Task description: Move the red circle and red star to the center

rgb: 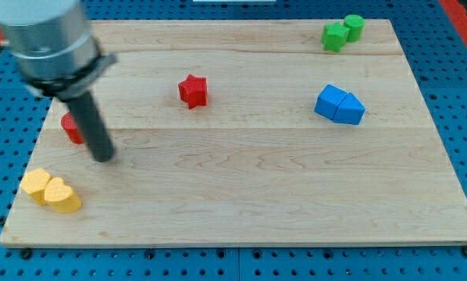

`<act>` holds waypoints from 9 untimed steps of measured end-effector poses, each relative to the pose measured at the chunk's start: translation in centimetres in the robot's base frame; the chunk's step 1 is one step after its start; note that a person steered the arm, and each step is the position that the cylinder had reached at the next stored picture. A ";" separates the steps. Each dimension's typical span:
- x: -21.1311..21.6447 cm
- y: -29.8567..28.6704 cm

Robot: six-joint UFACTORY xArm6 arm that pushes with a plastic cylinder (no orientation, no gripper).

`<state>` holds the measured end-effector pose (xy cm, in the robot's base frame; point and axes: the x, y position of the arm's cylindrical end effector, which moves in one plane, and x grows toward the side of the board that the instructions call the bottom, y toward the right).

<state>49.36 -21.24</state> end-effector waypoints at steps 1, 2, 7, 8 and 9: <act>-1.4 -4.9; -5.4 -1.7; -17.2 9.9; -17.2 12.9; -17.0 14.3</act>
<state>32.40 -6.95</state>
